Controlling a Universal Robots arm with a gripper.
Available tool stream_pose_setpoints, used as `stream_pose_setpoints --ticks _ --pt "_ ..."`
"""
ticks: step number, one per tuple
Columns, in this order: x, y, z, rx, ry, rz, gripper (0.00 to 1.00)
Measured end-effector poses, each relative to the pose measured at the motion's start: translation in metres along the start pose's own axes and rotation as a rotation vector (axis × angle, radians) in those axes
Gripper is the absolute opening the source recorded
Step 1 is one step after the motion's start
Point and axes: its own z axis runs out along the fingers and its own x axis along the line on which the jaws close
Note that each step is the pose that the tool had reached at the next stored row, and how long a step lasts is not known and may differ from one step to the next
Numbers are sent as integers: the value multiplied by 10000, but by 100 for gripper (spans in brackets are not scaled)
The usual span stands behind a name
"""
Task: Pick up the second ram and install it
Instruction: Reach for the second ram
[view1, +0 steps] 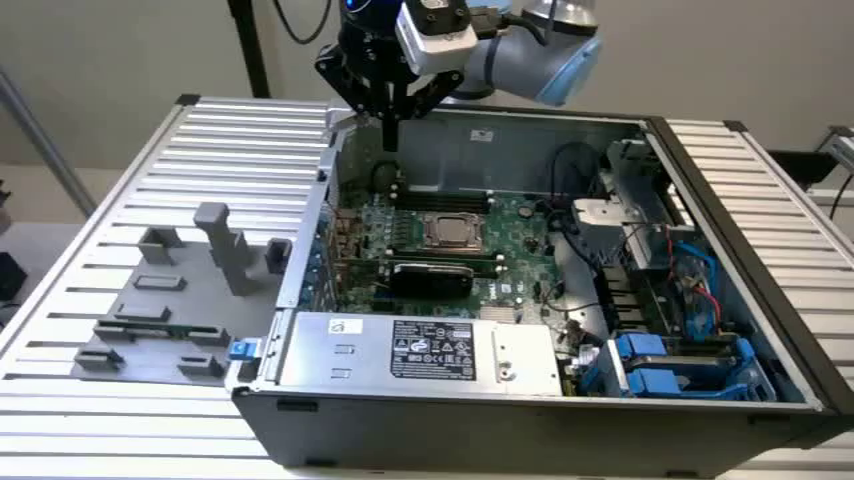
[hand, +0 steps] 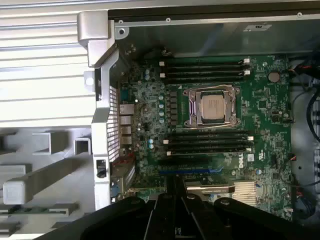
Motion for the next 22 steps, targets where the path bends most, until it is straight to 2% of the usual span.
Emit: stream_pose_setpoints --ticks 12,22 --pt "0 0 3 6 76 4 11" --pt "0 0 5 7 78 3 11"
